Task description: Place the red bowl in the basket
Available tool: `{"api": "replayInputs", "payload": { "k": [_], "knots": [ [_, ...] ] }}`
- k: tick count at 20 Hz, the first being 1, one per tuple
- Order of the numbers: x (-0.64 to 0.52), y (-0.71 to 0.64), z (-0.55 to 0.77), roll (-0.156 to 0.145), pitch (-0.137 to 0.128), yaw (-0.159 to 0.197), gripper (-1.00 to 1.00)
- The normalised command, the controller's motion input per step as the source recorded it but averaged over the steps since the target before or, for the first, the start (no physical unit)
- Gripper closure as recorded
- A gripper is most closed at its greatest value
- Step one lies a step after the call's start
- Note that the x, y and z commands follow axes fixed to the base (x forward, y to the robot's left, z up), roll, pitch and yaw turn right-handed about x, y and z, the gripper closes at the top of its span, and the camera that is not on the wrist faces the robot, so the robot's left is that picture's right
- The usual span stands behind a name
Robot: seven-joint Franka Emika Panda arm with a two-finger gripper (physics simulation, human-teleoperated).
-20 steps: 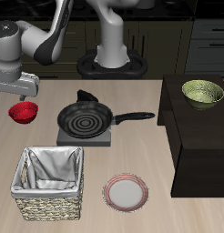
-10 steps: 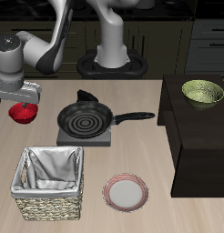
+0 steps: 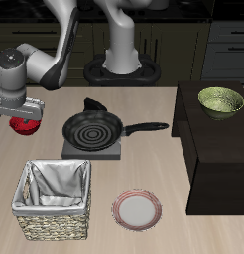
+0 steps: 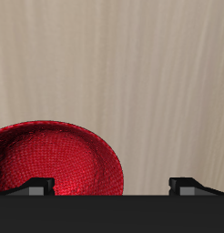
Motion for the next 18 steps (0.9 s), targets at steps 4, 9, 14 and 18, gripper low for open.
{"api": "replayInputs", "payload": {
  "k": [4,9,14,18],
  "knots": [
    [0.07,-0.05,-0.2,-0.028,0.038,0.007,-1.0],
    [0.06,-0.06,-0.25,-0.025,0.069,0.004,-1.0],
    [0.01,0.01,-0.28,0.045,0.04,0.062,-1.0],
    [-0.07,0.0,-0.02,-0.049,-0.022,0.0,1.0]
  ]
}}
